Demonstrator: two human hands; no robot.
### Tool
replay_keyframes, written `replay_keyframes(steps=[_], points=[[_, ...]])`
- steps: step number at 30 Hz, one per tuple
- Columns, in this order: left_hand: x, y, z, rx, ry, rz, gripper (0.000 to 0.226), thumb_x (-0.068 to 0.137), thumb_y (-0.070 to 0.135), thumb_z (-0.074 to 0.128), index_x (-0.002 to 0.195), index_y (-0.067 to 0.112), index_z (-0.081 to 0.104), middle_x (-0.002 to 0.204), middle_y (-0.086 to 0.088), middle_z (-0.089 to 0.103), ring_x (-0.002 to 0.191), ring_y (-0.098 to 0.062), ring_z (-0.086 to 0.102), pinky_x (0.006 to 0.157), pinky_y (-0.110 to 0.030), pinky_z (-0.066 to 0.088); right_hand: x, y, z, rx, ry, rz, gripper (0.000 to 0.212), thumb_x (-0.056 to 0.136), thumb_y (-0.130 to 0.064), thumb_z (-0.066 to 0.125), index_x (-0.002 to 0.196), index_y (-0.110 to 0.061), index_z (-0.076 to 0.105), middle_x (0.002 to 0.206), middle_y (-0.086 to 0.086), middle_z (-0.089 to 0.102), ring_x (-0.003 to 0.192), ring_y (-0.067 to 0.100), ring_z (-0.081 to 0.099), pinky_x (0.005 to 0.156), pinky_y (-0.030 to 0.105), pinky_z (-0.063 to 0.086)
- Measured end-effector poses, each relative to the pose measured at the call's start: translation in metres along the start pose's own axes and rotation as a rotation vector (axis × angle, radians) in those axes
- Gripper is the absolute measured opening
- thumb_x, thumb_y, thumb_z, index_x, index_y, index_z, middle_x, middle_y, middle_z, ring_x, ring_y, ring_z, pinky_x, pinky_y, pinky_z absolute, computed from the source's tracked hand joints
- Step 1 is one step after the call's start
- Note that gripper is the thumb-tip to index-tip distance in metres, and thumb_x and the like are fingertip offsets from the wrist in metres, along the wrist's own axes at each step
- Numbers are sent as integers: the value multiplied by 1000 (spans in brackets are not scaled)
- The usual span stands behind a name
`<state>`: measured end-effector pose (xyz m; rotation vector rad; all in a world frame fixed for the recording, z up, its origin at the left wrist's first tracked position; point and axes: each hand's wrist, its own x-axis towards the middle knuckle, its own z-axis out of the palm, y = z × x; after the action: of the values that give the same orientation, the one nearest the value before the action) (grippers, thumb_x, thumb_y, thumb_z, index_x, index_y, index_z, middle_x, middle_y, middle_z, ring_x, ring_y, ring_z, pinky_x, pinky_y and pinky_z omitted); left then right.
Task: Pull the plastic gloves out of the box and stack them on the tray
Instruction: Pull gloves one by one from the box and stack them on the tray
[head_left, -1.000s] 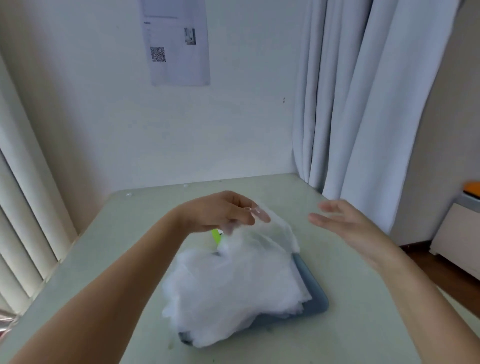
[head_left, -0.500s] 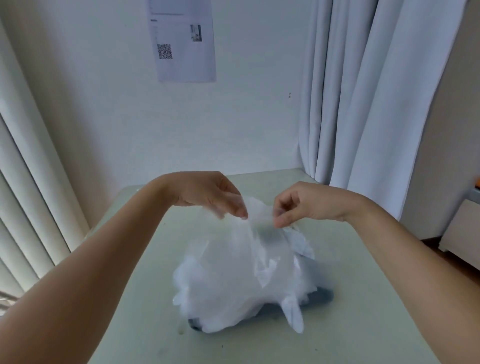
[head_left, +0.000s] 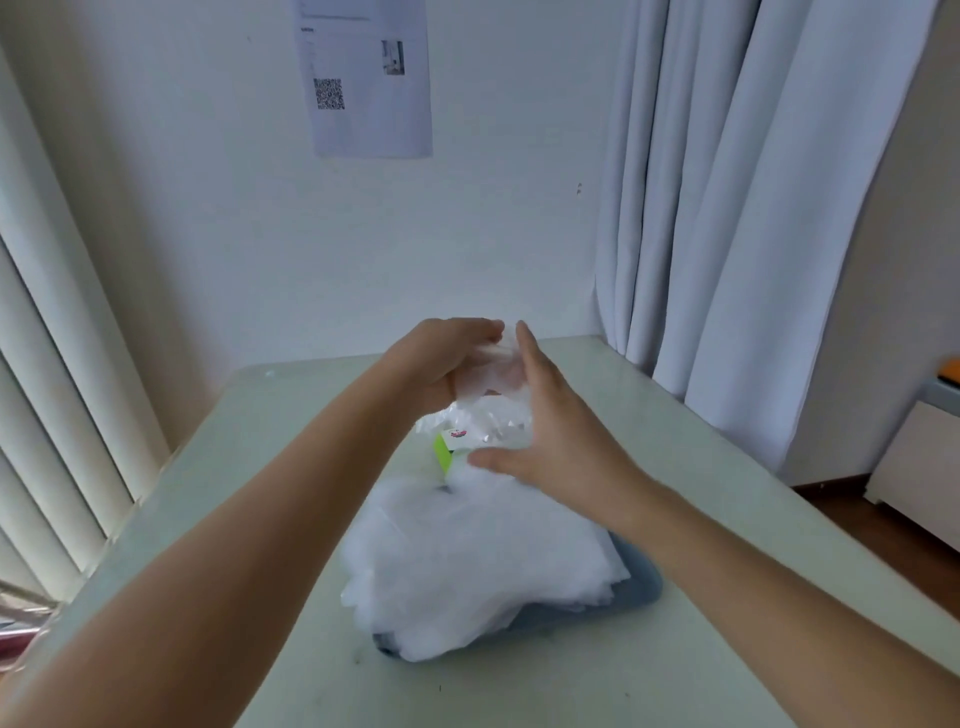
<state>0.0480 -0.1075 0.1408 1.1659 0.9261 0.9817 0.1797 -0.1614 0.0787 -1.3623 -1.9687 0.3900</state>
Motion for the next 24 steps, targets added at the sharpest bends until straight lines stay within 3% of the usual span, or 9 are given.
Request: replay_keyframes(steps=[2,4,7,8,10,13,17,20,24], points=[[-2,-1,2,-95,-56,-20,17,97,7,48,97,-6,57,81,-21,70,64,-23,71,68,-31,60,3,6,6,-5,216,-10,90,87,-18,66,153,-27,5,147,-2,40,126,10,45,89,10,33],[-3,-1,-1,-114,-62,-4,15,97,11,50,99,-2,58,94,-22,69,72,-24,71,70,-32,60,10,13,1,106,352,-18,58,92,-4,51,145,-24,37,128,-3,58,106,4,55,85,8,37],[-1,1,-11,5,-17,29,34,94,36,55,101,2,60,91,-14,72,75,-21,72,69,-29,60,24,21,-13,482,308,146,26,94,-10,49,95,-22,72,85,-6,63,74,6,53,75,25,44],[-1,0,-15,97,26,60,43,91,44,57,104,4,60,95,-12,73,81,-21,73,73,-30,59,27,21,-17,696,258,252,23,94,-13,51,87,-20,72,85,-4,65,76,13,57,76,32,48],[2,-7,-26,345,95,169,55,84,55,58,113,8,59,108,-5,71,95,-16,69,84,-29,55,30,22,-25,1166,76,439,26,97,-20,46,104,-8,68,107,10,69,94,28,65,82,39,54],[6,-25,-43,641,-46,253,68,72,65,57,122,18,58,121,7,62,111,-3,58,92,-22,45,21,22,-31,1440,-148,506,43,101,-30,35,129,-4,54,118,21,64,97,35,66,79,38,57],[7,-55,-54,511,-392,142,58,75,58,68,119,19,64,125,8,63,121,-8,54,107,-26,37,10,26,-35,1544,-204,435,42,101,-31,34,133,-15,57,127,20,60,118,35,57,98,41,45],[8,-69,-58,364,-413,33,63,62,54,81,109,14,70,118,1,67,116,-14,59,103,-26,42,5,30,-40,1557,-203,369,39,102,-32,34,129,-18,59,130,18,59,115,33,61,96,40,45],[6,-78,-63,87,-331,-12,12,80,24,71,83,13,75,89,-3,72,87,-15,69,86,-30,55,-1,38,-40,1527,-116,329,38,99,-27,39,128,-15,60,127,18,61,108,34,64,96,38,47]])
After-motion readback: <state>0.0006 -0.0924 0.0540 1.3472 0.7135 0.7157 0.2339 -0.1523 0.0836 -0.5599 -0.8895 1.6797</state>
